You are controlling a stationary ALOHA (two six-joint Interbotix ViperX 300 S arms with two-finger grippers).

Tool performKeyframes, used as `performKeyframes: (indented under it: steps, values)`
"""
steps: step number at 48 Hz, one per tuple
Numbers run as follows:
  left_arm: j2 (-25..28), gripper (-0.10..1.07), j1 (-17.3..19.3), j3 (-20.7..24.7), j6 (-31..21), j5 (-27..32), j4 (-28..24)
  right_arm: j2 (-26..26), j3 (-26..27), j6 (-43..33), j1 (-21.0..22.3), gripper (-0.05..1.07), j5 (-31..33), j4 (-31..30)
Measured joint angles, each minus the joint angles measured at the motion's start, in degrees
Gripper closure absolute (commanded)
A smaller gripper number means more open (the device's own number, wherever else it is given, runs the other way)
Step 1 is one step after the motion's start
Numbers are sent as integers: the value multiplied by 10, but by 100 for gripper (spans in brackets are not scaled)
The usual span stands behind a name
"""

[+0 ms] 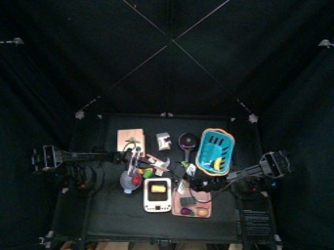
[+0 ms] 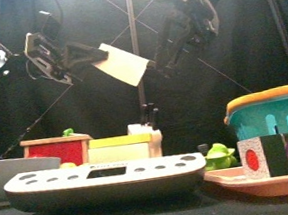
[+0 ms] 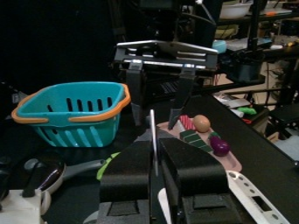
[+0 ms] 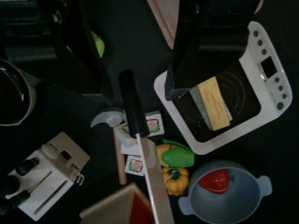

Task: Grab cleaver handle

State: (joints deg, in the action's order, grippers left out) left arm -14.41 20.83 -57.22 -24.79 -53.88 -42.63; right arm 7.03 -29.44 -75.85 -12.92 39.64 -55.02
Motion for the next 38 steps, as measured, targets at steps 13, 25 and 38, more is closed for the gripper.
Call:
performKeyframes:
  steps: [13, 25, 38]
  values:
    - [0, 54, 0, -1, 0, -3, 0, -1, 0, 0, 16, 18, -30, 4]
    - [-1, 54, 0, -1, 1, -3, 0, -1, 0, 2, 18, 18, -62, 9]
    - [-1, 54, 0, -1, 0, -3, 0, -1, -1, 3, 20, 41, -64, 10]
